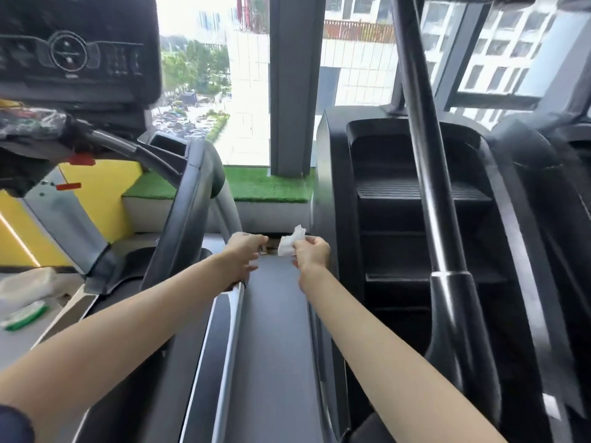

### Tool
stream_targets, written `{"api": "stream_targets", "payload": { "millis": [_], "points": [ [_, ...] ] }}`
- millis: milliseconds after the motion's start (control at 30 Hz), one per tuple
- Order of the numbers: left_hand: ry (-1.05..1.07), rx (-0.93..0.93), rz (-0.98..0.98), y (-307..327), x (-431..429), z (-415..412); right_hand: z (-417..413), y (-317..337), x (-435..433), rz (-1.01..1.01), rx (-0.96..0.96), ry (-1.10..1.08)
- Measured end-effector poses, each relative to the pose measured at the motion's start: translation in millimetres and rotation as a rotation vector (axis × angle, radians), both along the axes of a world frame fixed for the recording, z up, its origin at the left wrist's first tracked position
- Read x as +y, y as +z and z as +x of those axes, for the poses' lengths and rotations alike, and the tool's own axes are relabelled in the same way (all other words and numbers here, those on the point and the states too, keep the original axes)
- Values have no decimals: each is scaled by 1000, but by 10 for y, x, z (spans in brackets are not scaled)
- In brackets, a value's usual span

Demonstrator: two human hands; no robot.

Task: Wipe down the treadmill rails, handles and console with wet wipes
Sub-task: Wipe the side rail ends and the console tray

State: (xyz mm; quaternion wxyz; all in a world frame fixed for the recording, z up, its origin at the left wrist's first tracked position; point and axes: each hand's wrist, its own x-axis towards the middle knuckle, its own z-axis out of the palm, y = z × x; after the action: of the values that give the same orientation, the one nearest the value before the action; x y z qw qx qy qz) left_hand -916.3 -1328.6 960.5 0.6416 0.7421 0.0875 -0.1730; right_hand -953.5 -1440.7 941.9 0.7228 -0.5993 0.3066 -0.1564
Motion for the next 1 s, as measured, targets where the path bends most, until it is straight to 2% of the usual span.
{"api": "stream_targets", "payload": {
  "millis": [200,333,433,567,767,867,1000],
  "points": [
    [28,7,-141,259,180,931,1101,171,272,-292,-101,54],
    [-11,-35,-166,441,328,1590,1781,153,415,-535,-213,109],
    [-33,-53,-172,476,354,2067,2278,150,475,-618,-293,122],
    [-9,-93,-131,379,241,2681,2978,134,434,-560,-327,170],
    [164,-28,-144,240,25,3609,3918,122,201,-377,-238,287],
    [265,-33,-184,256,-8,4036,4343,159,197,-250,-174,283],
    [465,-69,-314,353,71,4668,4936,218,257,-155,-185,356]
  ]
}}
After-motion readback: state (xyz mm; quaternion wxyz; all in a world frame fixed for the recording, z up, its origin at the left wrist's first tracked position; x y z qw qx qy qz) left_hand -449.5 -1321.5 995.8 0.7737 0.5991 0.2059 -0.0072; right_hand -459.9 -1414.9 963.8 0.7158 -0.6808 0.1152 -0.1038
